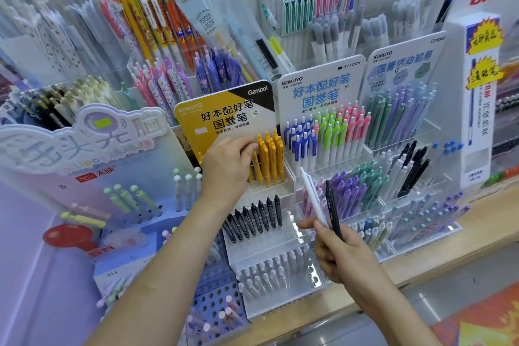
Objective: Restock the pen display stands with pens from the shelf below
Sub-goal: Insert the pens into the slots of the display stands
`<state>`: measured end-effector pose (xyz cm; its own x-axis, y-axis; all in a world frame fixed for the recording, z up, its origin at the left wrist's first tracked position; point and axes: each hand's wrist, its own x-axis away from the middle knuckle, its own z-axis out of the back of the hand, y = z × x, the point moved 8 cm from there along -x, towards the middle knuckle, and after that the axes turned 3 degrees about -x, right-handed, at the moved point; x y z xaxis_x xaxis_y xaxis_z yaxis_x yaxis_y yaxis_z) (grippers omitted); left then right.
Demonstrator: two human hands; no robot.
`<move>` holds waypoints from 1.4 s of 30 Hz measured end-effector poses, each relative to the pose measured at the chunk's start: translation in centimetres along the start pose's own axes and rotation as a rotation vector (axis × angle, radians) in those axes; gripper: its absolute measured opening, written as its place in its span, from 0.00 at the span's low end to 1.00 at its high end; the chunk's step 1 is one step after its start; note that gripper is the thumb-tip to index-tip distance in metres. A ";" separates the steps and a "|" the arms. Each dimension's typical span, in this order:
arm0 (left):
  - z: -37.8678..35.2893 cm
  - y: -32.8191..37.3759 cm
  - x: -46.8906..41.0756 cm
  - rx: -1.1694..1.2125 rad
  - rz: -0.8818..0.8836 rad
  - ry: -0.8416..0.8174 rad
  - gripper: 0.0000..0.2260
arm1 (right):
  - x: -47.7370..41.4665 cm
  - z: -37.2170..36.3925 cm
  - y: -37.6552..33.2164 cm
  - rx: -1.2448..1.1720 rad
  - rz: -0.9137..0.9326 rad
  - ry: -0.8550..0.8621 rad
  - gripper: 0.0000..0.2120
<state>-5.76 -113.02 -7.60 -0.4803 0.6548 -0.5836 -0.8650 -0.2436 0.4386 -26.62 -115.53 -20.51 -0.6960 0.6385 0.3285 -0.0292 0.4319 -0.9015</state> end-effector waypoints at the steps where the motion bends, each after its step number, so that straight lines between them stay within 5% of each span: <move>1: 0.0 0.0 -0.2 -0.008 -0.003 -0.002 0.07 | 0.0 0.0 0.0 -0.004 0.002 -0.001 0.13; 12: -1.1 1.1 -1.5 -0.159 -0.220 -0.111 0.04 | -0.1 -0.4 -0.2 -0.016 0.014 -0.030 0.15; 26: -0.6 0.3 -1.0 -0.129 -0.059 -0.126 0.09 | 0.0 -2.1 -0.1 -0.190 -0.054 -0.164 0.16; 29: 1.3 2.2 0.8 0.040 -0.037 -0.044 0.08 | 0.1 -2.1 -0.3 -0.186 -0.046 -0.168 0.15; 33: -2.1 3.2 4.7 0.516 0.376 -0.474 0.17 | 0.0 -2.2 -0.5 -0.128 -0.008 -0.185 0.15; 35: -2.7 3.2 5.8 0.654 0.495 -0.530 0.17 | 0.0 -2.3 -0.6 -0.066 0.017 -0.186 0.15; 42: -0.4 1.5 5.9 0.835 0.564 -0.266 0.05 | 0.1 -0.2 -0.7 0.060 0.060 -0.095 0.16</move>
<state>-9.95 -109.84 -10.62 -0.6484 0.7610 -0.0221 -0.1011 -0.0572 0.9932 -26.55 -115.64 -19.76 -0.7623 0.5980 0.2476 -0.0262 0.3538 -0.9350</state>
